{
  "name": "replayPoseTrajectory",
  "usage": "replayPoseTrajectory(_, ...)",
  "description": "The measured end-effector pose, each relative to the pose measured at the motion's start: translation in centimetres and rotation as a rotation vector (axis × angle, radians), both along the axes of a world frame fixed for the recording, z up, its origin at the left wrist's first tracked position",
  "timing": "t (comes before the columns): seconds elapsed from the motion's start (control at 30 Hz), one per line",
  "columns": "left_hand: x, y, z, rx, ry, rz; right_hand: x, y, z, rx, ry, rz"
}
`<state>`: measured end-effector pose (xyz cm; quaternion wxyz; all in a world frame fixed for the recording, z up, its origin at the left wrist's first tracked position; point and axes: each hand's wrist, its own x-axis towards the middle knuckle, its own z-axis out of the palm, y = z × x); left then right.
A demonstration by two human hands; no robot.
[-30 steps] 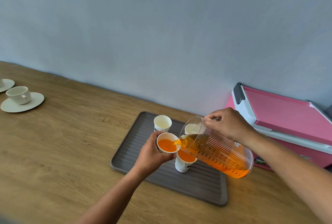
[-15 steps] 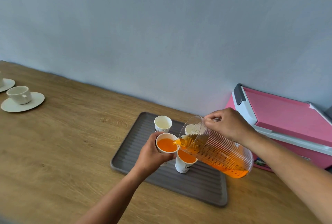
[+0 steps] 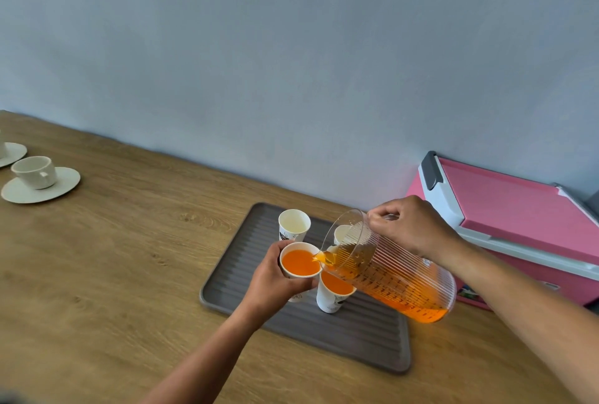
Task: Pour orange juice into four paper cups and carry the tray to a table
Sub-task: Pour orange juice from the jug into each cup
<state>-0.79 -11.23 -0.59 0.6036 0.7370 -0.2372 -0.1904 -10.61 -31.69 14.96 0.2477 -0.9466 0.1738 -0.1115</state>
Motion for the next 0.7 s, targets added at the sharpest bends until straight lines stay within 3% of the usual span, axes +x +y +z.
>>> replayPoseTrajectory(0.7,1.8,-0.1,-0.1,0.010,-0.070,-0.001,-1.3,-1.0,-1.3,0.237,-0.208,-0.209)
